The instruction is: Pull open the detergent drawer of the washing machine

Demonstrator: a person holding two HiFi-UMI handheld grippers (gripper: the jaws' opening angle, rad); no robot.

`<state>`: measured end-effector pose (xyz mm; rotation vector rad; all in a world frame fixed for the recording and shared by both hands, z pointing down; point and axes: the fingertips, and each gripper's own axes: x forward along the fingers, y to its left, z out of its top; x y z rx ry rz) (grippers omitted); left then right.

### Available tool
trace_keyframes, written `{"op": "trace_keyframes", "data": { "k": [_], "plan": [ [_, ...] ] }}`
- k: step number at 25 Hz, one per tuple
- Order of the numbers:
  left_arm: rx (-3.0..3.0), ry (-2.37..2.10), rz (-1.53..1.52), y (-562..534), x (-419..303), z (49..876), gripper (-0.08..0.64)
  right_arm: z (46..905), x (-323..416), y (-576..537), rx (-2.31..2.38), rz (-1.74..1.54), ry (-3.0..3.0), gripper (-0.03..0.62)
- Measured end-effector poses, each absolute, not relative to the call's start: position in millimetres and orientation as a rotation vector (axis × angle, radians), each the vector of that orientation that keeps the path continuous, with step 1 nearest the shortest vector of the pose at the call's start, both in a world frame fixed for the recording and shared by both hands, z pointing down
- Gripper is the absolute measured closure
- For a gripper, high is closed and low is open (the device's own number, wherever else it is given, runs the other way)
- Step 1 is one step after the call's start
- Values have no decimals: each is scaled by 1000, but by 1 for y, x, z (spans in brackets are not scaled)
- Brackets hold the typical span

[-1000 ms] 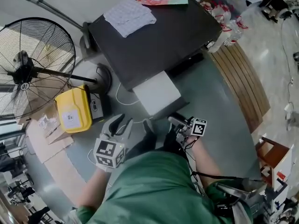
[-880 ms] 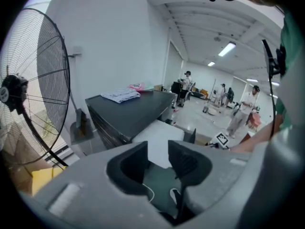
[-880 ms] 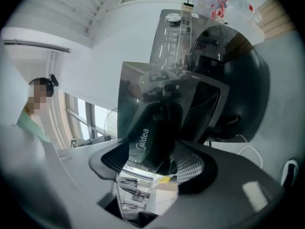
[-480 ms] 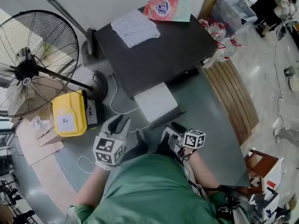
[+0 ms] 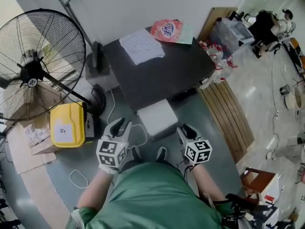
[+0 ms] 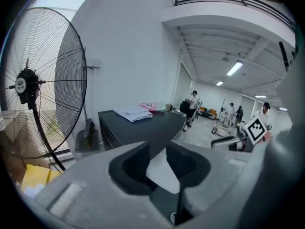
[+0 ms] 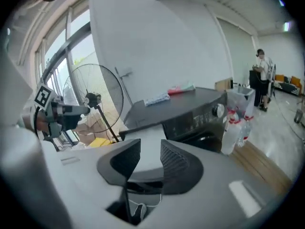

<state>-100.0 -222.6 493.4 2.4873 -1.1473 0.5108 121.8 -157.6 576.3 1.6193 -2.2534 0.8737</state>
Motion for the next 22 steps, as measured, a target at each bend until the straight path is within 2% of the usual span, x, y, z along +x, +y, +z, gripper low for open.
{"op": "trace_keyframes", "data": {
  "k": [10, 16, 22],
  "plan": [
    [2615, -1242, 369, -239, -105, 422, 459, 385, 103, -206, 1812, 229, -2430, 463],
    [2721, -1334, 293, -256, -104, 374, 465, 345, 89, -216, 1865, 162, -2516, 483],
    [2806, -1342, 240, -253, -94, 344, 465, 326, 80, -211, 1843, -96, -2462, 485]
  ]
}}
